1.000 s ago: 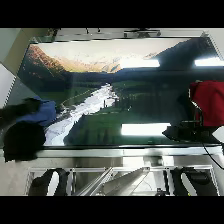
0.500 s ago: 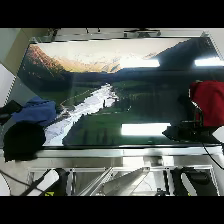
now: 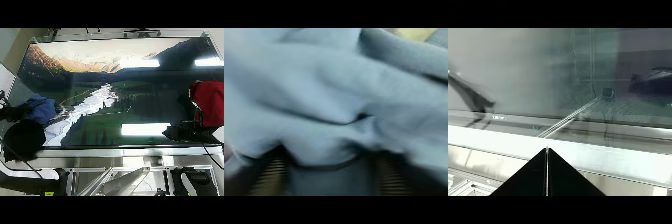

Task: Fold the shirts.

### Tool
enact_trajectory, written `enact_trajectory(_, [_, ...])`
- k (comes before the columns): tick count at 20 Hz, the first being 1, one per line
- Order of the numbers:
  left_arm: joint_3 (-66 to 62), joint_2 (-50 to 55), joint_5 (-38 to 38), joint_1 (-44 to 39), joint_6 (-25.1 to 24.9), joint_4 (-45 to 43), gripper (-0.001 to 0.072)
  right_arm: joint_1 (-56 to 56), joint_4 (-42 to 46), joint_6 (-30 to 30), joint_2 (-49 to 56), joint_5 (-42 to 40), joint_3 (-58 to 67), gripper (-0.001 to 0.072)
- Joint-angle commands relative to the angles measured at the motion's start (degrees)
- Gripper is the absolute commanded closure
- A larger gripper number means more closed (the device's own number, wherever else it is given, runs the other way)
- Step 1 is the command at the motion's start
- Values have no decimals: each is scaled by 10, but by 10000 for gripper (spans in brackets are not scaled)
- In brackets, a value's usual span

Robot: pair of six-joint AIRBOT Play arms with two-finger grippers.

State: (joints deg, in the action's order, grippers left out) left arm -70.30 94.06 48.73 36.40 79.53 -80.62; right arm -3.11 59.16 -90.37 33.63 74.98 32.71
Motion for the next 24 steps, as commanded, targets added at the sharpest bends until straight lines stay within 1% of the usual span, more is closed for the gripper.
enact_trajectory(1, [-67, 72, 101, -23, -2, -8, 700, 0, 0, 0, 0, 0, 0, 695])
enact_trajectory(4, [-134, 84, 188, -47, 0, -2, 690, 0, 0, 0, 0, 0, 0, 695])
enact_trajectory(6, [-184, 74, 238, -74, 0, 34, 691, 0, 0, 0, 0, 0, 0, 695])
enact_trajectory(7, [-205, 61, 249, -92, 0, 61, 691, 0, 0, 0, 0, 0, 0, 695])
enact_trajectory(11, [-264, -17, 249, -182, 0, 179, 690, 0, 0, 0, 0, 0, 0, 694])
enact_trajectory(13, [-277, -57, 247, -244, -2, 223, 689, 0, 0, 0, 0, 0, 0, 695])
enact_trajectory(15, [-277, -80, 259, -316, -2, 218, 682, 0, 0, 0, 0, -2, 0, 695])
enact_trajectory(17, [-274, -79, 279, -398, -2, 218, 681, 0, 0, 0, 0, -7, 0, 695])
enact_trajectory(19, [-238, -79, 252, -472, -2, 217, 682, 0, 0, 0, 0, -9, 0, 695])
enact_trajectory(21, [-188, -74, 199, -534, -2, 216, 682, 0, 0, 0, 0, -37, 0, 695])
enact_trajectory(23, [-163, -63, 163, -566, -2, 217, 682, 0, -1, 0, 0, -47, 0, 695])
enact_trajectory(24, [-163, -53, 162, -577, -2, 217, 682, 0, -4, 0, 0, -50, 0, 695])
